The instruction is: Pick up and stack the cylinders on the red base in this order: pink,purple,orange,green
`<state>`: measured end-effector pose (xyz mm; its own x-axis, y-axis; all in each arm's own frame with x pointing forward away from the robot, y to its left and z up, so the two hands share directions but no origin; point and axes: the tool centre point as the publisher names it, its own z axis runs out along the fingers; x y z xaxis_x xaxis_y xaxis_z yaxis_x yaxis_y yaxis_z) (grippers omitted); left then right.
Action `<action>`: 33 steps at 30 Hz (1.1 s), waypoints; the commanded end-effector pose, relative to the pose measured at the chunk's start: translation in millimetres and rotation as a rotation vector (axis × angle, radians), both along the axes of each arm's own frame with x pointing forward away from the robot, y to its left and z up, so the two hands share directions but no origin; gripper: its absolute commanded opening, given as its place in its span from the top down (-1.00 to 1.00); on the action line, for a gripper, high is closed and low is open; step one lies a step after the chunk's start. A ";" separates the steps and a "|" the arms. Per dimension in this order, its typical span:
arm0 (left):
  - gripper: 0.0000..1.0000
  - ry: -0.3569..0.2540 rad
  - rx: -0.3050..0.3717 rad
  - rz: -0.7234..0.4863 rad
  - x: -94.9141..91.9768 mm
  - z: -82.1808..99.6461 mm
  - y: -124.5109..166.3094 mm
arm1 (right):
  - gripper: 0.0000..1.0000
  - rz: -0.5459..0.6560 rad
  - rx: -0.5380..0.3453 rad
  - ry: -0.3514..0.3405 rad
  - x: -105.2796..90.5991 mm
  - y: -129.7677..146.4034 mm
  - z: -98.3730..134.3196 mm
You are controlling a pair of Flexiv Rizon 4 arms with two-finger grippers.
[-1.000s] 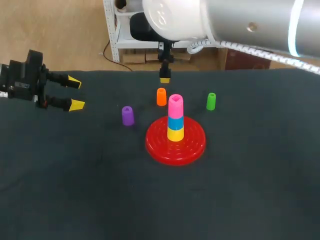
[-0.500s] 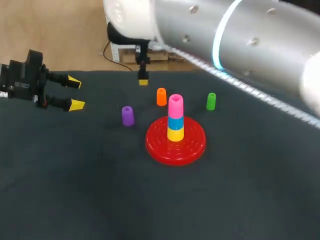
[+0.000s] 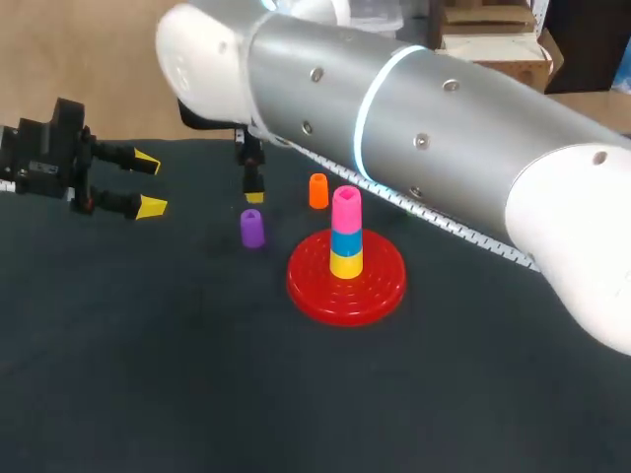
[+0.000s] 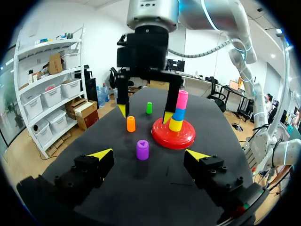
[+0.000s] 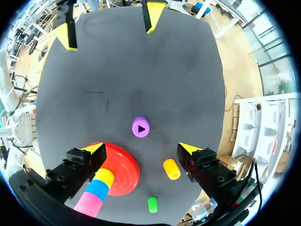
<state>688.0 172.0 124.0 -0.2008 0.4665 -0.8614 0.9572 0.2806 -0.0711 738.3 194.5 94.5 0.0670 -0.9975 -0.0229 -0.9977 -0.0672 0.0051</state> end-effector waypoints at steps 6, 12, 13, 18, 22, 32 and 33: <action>-1.00 -0.006 -0.003 0.002 -1.8 -1.0 0.6 | -1.00 0.002 -0.034 0.027 16.0 3.1 -31.3; -1.00 -0.006 -0.003 0.002 -1.8 -1.0 0.6 | -1.00 0.012 -0.038 0.012 16.7 10.6 -42.0; -1.00 -0.006 -0.003 0.002 -1.8 -1.0 0.6 | -1.00 0.014 -0.033 0.009 16.1 11.5 -43.5; -1.00 -0.006 -0.003 0.002 -1.8 -1.0 0.6 | -1.00 0.010 -0.025 0.001 11.4 14.3 -49.4; -1.00 -0.006 -0.003 0.002 -1.8 -1.0 0.6 | -1.00 0.010 -0.026 0.000 5.8 18.3 -52.1; -1.00 -0.006 -0.003 0.002 -1.8 -1.0 0.6 | -0.66 -0.011 -0.034 -0.014 5.0 15.5 -61.8; -1.00 -0.006 -0.003 0.002 -1.8 -1.0 0.6 | -0.58 -0.013 -0.035 -0.016 5.1 14.8 -61.9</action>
<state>688.0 172.0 124.0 -0.2008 0.4666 -0.8614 0.9572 0.2806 -0.0711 738.3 209.3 34.6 0.0555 -0.9984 0.0137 -0.9983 -0.0557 -0.0161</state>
